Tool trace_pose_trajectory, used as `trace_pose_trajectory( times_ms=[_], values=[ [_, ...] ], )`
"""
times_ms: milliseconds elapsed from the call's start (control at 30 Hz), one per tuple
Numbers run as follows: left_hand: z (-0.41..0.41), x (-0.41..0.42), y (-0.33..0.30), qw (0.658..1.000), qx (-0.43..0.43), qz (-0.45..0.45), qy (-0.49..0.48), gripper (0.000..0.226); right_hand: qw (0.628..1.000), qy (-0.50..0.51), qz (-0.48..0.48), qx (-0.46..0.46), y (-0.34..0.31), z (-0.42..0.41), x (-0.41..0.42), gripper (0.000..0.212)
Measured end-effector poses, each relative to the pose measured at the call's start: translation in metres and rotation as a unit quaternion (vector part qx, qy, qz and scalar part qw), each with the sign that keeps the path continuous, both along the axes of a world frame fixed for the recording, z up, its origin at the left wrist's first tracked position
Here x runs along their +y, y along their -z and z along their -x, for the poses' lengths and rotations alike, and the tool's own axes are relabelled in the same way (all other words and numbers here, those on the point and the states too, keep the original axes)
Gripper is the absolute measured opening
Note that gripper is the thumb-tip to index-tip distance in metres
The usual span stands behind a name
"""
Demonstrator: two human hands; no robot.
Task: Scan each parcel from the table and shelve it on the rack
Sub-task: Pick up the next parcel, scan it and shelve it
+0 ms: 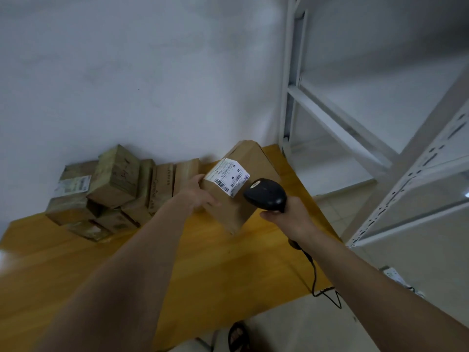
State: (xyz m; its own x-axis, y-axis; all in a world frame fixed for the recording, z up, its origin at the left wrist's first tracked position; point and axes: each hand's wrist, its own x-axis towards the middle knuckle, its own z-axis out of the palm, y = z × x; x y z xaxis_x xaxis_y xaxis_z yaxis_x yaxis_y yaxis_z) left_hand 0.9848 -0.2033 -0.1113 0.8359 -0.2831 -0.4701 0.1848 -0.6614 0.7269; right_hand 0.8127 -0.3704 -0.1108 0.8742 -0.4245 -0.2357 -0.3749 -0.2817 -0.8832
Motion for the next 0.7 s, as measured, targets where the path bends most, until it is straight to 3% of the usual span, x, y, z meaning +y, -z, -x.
trace_pose_trajectory(
  times_ms=[433, 700],
  values=[
    [0.010, 0.000, -0.015, 0.999, 0.004, -0.031, 0.015, 0.110, 0.998, -0.054, -0.002, -0.023, -0.010, 0.018, -0.004, 0.026],
    [0.036, -0.010, 0.002, 0.995, 0.089, 0.015, -0.048, 0.104, 0.992, -0.005, -0.120, -0.042, -0.003, 0.044, -0.019, 0.025]
  ],
)
